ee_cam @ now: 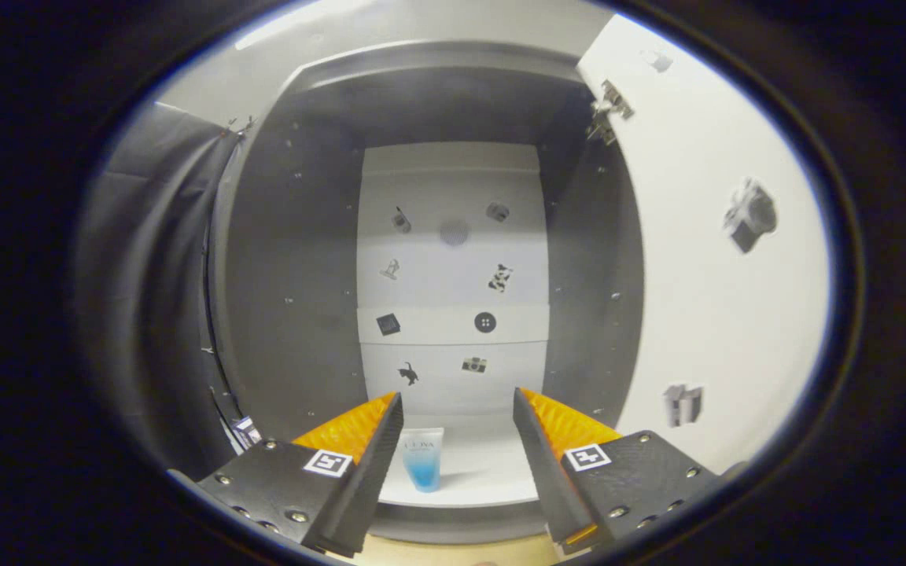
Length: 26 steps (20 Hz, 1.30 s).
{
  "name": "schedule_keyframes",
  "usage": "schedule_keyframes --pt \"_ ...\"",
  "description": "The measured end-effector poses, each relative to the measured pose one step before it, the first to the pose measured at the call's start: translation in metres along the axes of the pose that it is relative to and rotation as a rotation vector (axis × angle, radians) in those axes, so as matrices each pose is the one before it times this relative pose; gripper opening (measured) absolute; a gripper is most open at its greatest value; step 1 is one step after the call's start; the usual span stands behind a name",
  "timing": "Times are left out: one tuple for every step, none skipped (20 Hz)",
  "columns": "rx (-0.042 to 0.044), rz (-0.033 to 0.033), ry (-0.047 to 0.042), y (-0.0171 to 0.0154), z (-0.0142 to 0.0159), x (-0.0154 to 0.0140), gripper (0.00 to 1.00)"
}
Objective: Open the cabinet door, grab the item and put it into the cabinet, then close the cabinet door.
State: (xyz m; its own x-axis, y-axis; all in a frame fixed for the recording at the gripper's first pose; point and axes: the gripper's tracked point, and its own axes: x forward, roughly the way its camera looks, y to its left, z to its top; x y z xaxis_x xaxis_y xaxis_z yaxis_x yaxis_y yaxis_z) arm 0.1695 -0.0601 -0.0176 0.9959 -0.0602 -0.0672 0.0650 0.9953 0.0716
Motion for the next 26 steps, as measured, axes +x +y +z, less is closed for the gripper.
schedule_keyframes --pt "-0.00855 -0.00760 -0.00576 -0.00179 0.00418 -0.01750 0.83" --pt "-0.01107 -0.00613 -0.00668 -0.00168 0.00389 -0.01419 0.83" --pt "-0.01231 -0.00549 -0.00458 -0.00244 0.00295 -0.01586 0.83" --pt "-0.00960 -0.00418 0.00239 -0.00085 0.00087 -0.01464 0.83" --pt "-0.00335 -0.00573 -0.00038 -0.00249 0.00264 -0.01901 0.83" --pt "-0.00261 -0.00574 -0.00096 -0.00228 0.00223 -0.01103 0.83" --pt "-0.00143 -0.01087 -0.00456 -0.00476 0.00318 -0.01455 0.83" --pt "0.00035 -0.01061 -0.00555 -0.00502 0.00303 -0.01359 0.83" --pt "0.00514 -0.01432 -0.00068 -0.00744 0.00243 -0.01516 0.83" --pt "0.00539 -0.01252 -0.00175 -0.00601 0.00198 -0.01262 0.83" --pt "0.00272 -0.02083 -0.00227 -0.00955 0.00219 -0.01513 0.83" --pt "-0.00012 -0.02001 0.00098 -0.00980 0.00087 -0.00965 0.83" --pt "0.00130 -0.01984 -0.00395 -0.01033 0.00192 -0.01258 0.83" --pt "-0.00318 -0.02232 0.00038 -0.01005 0.00022 -0.01133 0.83" --pt "-0.00629 -0.02501 0.00078 -0.01217 0.00097 -0.01146 0.83" --pt "-0.00507 -0.02743 0.00175 -0.01013 -0.00086 -0.00549 0.83" --pt "-0.00189 -0.02524 0.00219 -0.00991 0.00046 -0.00804 0.83" --pt "0.00059 -0.02757 0.00032 -0.01180 0.00077 -0.00776 0.83" --pt "0.00074 -0.02720 0.00286 -0.01202 0.00100 -0.00819 0.83" --pt "0.00092 -0.02819 0.00162 -0.01168 0.00049 -0.00697 0.83" --pt "0.00385 -0.02460 0.00192 -0.01162 0.00132 -0.00672 0.83" --pt "0.00958 -0.02200 0.00040 -0.01042 0.00136 -0.00575 0.83" --pt "0.01005 -0.01786 0.00312 -0.01079 0.00034 -0.00573 0.83" --pt "0.02148 0.00625 0.00599 -0.00362 0.00058 -0.00402 0.83" --pt "0.02135 0.00246 0.00242 -0.00248 0.00146 -0.00432 0.83" --pt "0.00216 -0.01690 0.00450 -0.00660 -0.00137 -0.00032 0.83"
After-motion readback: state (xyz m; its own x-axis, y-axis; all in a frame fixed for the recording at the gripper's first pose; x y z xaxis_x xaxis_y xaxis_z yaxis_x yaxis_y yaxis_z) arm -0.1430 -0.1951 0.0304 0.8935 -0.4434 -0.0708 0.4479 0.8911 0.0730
